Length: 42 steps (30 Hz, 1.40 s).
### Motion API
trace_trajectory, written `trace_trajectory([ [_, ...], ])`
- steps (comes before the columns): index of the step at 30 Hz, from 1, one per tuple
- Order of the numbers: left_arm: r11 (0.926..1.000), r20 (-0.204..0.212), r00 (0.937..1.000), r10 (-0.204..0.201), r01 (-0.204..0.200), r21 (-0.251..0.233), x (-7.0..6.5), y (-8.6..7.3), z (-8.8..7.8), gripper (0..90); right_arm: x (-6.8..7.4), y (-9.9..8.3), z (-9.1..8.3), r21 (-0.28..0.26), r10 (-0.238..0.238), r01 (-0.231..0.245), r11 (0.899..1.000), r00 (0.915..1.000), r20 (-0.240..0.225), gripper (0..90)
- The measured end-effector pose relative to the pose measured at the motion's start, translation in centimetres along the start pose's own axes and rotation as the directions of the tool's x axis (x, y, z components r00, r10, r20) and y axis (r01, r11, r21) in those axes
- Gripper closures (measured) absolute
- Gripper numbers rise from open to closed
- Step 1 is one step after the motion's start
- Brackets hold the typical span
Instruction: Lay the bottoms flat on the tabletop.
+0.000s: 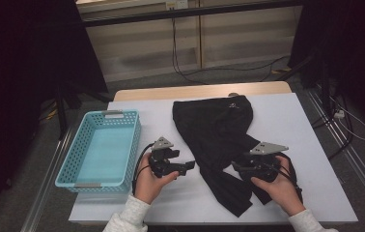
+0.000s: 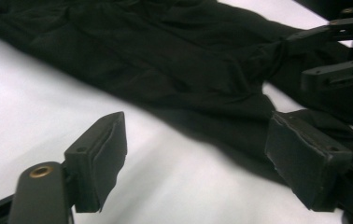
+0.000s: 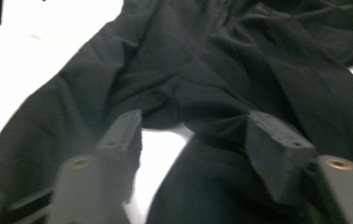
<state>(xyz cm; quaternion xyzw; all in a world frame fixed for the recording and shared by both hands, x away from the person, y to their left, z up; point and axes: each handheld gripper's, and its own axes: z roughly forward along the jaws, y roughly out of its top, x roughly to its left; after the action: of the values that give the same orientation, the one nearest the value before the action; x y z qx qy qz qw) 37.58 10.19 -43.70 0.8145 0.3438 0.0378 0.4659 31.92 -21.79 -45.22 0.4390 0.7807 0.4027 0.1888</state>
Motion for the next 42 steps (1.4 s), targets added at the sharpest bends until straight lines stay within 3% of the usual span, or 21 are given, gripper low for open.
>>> trace_trajectory([
  [4,0.9999,0.011,0.9999,0.009,-0.009,0.004,-0.2,0.2,0.5,22.9,-0.2,-0.4,-0.4,0.003,0.01,-0.011,1.0,0.9994,0.034,26.8],
  [15,0.9978,0.064,0.9957,0.067,-0.067,0.002,-1.0,0.7,2.3,38.3,-1.0,-1.6,-1.8,0.007,0.041,-0.042,0.999,0.9955,0.085,24.2],
  [20,0.9956,0.087,0.9919,0.093,-0.093,0.004,-1.5,1.1,3.0,42.9,-1.0,-1.8,-2.3,0.005,0.051,-0.052,0.999,0.9925,0.111,24.0],
  [27,0.9913,0.12,0.9845,0.128,-0.131,0.014,-2.5,1.5,4.5,42.5,-1.6,-2.6,-3.4,-0.006,0.074,-0.074,0.997,0.9903,0.118,21.3],
  [35,0.9894,0.143,0.981,0.131,-0.139,0.043,-3.1,1.5,5.4,49.5,-1.5,-3.2,-3.7,0.007,0.075,-0.076,0.997,0.9887,0.13,20.7],
  [42,0.9862,0.137,0.9841,0.114,-0.128,0.105,-3.2,0.7,6.2,65.2,-1.7,-3.5,-4.0,0.006,0.086,-0.088,0.996,0.9855,0.146,20.1],
])
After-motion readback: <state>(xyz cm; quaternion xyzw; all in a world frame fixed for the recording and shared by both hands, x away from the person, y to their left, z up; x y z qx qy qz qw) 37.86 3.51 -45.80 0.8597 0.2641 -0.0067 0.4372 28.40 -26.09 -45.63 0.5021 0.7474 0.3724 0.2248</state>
